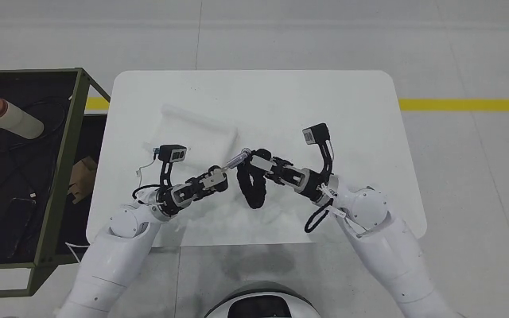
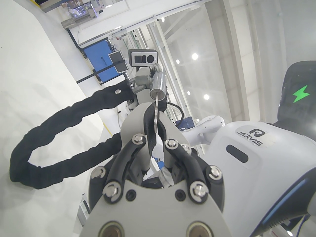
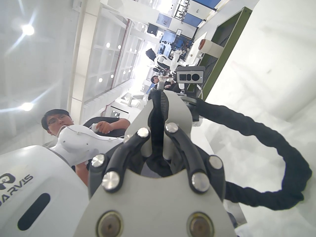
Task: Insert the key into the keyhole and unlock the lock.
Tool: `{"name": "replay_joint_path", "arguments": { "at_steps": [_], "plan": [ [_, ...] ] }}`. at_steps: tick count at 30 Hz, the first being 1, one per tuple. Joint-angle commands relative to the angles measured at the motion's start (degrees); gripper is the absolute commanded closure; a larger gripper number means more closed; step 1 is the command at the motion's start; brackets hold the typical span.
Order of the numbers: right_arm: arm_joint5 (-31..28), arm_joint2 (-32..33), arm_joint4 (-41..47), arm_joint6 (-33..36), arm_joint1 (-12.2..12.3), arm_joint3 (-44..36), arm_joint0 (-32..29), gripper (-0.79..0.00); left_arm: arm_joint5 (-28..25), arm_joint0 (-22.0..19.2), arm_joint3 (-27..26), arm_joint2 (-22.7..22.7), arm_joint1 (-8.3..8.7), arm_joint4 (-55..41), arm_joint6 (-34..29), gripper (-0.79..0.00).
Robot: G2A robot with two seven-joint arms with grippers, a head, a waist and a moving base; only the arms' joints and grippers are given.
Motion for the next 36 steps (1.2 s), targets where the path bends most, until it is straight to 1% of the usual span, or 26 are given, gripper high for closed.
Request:
{"name": "replay_joint_path", "arguments": {
  "at_steps": [1, 5, 6, 7, 13, 16, 21, 22, 23, 24, 25, 26, 27, 31, 32, 33, 34, 35, 36],
  "plan": [
    [0.25, 0.0, -0.01, 0.0, 0.03, -0.36, -0.23, 0.0, -0.13, -0.07, 0.13, -0.05, 0.01, -0.03, -0.31, 0.0],
    [0.76, 0.09, 0.3, 0.05, 0.09, -0.6, -0.29, 0.0, -0.09, -0.15, 0.06, -0.1, 0.01, -0.05, -0.69, 0.0],
    [1.0, 0.09, 0.95, 0.01, 0.07, -0.57, -0.32, 0.0, -0.01, -0.17, -0.08, -0.19, 0.02, 0.0, -0.6, -0.305],
    [1.15, 0.14, 1.7, 0.1, 0.07, -0.55, -0.35, 0.0, -0.07, -0.21, -0.3, -0.31, 0.02, -0.15, -0.44, -0.785],
    [1.5, 0.21, 8.18, 0.99, -0.14, 1.45, 0.46, 0.0, -1.09, 0.44, -2.23, -0.58, -0.01, -3.04, -1.19, -0.785],
    [1.39, -0.58, 12.02, 1.45, -0.45, 3.05, 1.06, 0.0, -0.03, 0.4, -2.51, -0.71, -0.11, -5.99, -0.58, -0.785],
    [1.09, -1.79, 14.24, 2.15, -0.87, 4.86, 2.11, 0.0, 2.17, 0.03, -1.36, -1.02, -0.22, -8.25, -0.53, -0.785],
    [1.01, -1.95, 14.35, 2.08, -0.94, 5.07, 2.22, 0.0, 2.29, -0.1, -1.13, -1.09, -0.27, -7.95, -0.26, -0.705],
    [0.92, -1.98, 14.48, 2.11, -0.98, 5.21, 2.31, 0.0, 2.35, -0.18, -1.04, -1.08, -0.31, -7.92, -0.39, -0.6],
    [0.89, -2.0, 14.5, 2.23, -1.01, 5.32, 2.37, 0.0, 2.02, -0.27, -0.93, -1.19, -0.34, -7.73, -0.6, -0.345],
    [0.85, -2.03, 14.53, 2.23, -1.05, 5.4, 2.42, 0.0, 1.82, -0.26, -0.81, -1.18, -0.39, -7.61, -0.66, -0.231],
    [0.8, -2.05, 14.54, 2.18, -1.09, 5.48, 2.48, 0.0, 1.63, -0.28, -0.74, -1.19, -0.43, -7.39, -0.64, -0.095],
    [0.77, -2.06, 14.54, 2.18, -1.12, 5.56, 2.52, 0.0, 1.41, -0.31, -0.71, -1.24, -0.48, -7.15, -0.6, 0.0],
    [0.79, -1.96, 14.68, 2.1, -1.21, 5.39, 2.53, 0.0, 0.92, -0.4, -0.54, -1.33, -0.59, -5.92, -0.9, 0.0],
    [0.84, -1.98, 14.63, 2.13, -1.22, 5.36, 2.52, 0.0, 0.92, -0.4, -0.44, -1.39, -0.6, -5.56, -0.72, -0.132],
    [0.85, -1.92, 14.61, 2.07, -1.24, 5.33, 2.51, 0.0, 0.84, -0.39, -0.51, -1.4, -0.64, -5.15, -0.46, -0.16],
    [0.85, -1.92, 14.61, 2.07, -1.24, 5.33, 2.51, 0.0, 0.84, -0.39, -0.51, -1.4, -0.64, -5.15, -0.46, -0.148],
    [0.85, -1.92, 14.61, 2.07, -1.24, 5.33, 2.51, 0.0, 0.84, -0.39, -0.51, -1.4, -0.64, -5.15, -0.46, -0.102],
    [0.85, -1.92, 14.61, 2.07, -1.24, 5.33, 2.51, 0.0, 0.84, -0.39, -0.51, -1.4, -0.64, -5.15, -0.46, 0.0]
  ]
}}
